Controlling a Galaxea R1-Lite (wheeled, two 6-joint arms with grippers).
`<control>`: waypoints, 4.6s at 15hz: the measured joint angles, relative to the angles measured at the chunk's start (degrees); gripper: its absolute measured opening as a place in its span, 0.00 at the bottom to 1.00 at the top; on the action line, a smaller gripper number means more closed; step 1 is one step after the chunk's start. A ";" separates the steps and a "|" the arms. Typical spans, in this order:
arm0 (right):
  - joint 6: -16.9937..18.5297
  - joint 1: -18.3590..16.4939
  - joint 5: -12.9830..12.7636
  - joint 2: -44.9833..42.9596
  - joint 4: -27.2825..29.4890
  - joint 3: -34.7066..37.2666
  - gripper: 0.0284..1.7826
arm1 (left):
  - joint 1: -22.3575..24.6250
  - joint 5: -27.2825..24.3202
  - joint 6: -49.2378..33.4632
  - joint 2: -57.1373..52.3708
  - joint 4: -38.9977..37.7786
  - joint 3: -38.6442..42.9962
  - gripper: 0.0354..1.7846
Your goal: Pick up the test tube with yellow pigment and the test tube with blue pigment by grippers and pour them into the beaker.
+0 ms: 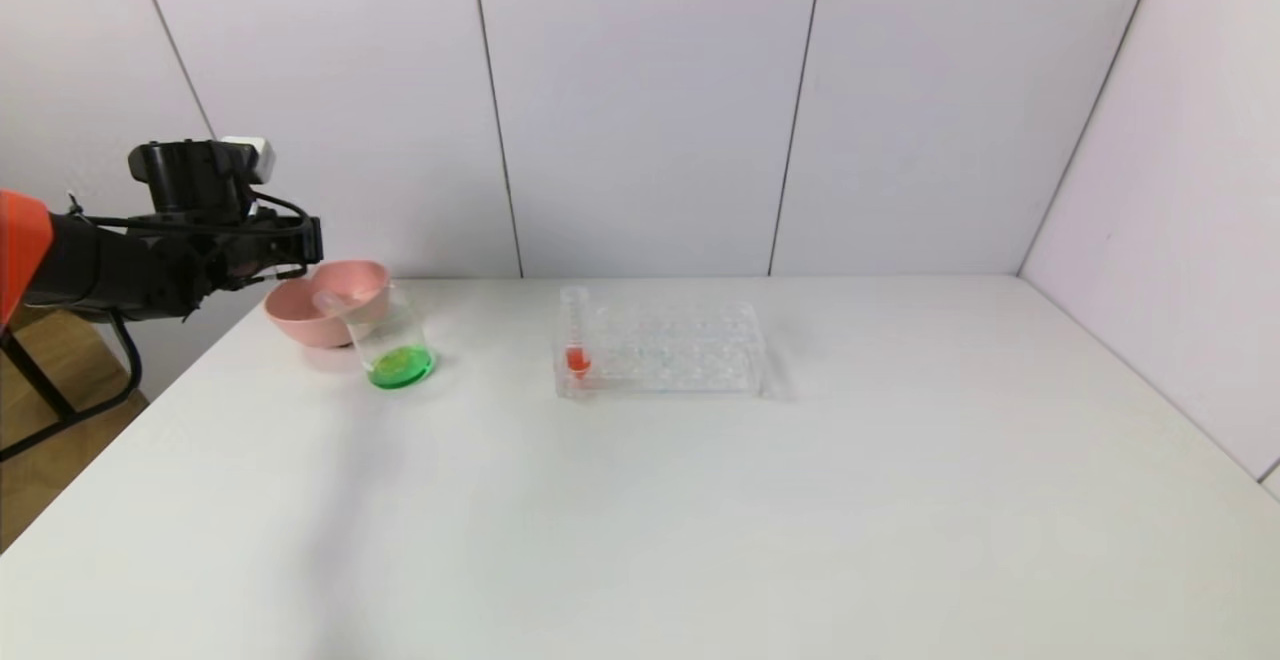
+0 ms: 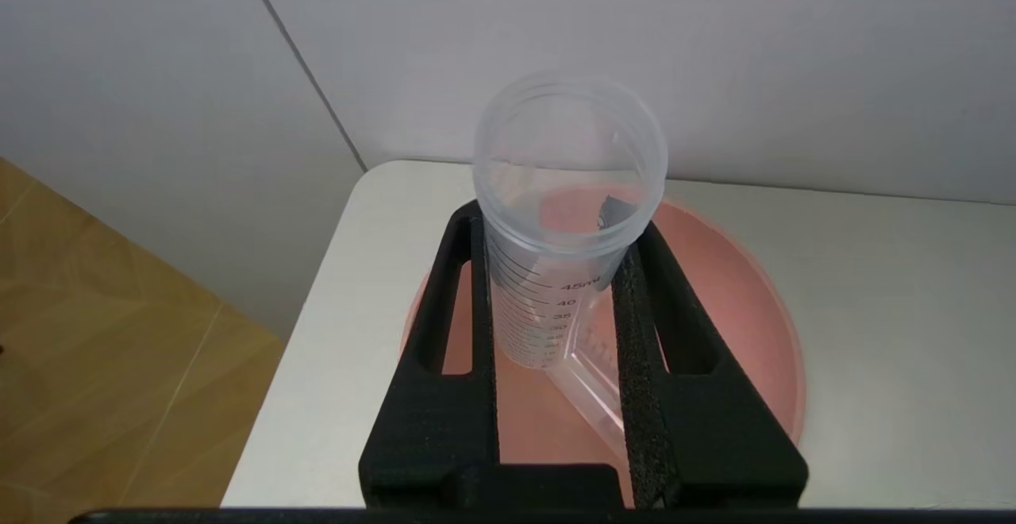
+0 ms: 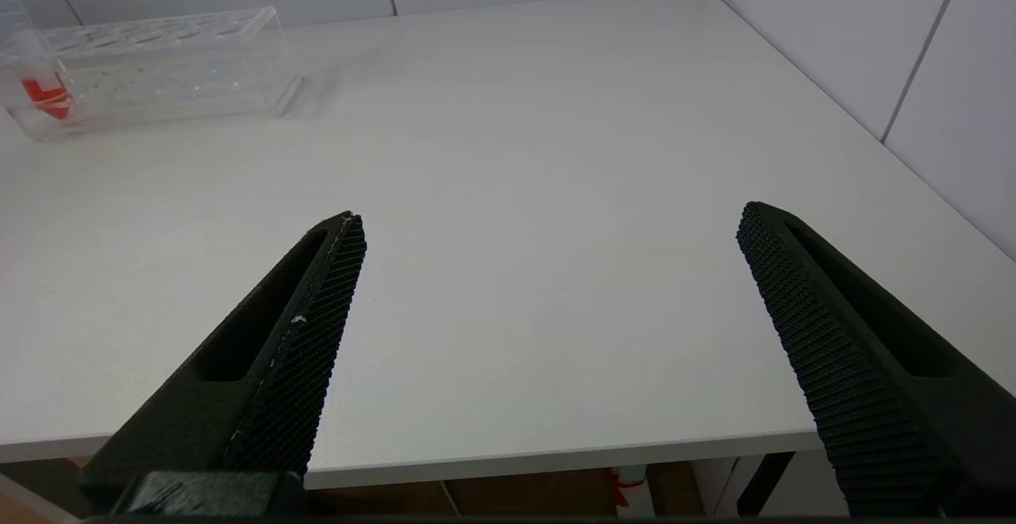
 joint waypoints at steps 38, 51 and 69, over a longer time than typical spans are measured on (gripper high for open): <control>0.00 0.00 0.02 0.00 0.00 0.00 0.96 | -0.78 -9.35 -2.62 -70.79 29.62 25.44 0.99; 0.00 0.00 0.00 0.00 0.00 0.00 0.96 | -6.21 -1.23 -1.87 -107.78 34.19 47.97 0.99; 0.00 -0.02 0.00 0.00 -0.02 0.00 0.96 | -9.11 -1.40 -3.19 -120.24 21.94 85.29 0.99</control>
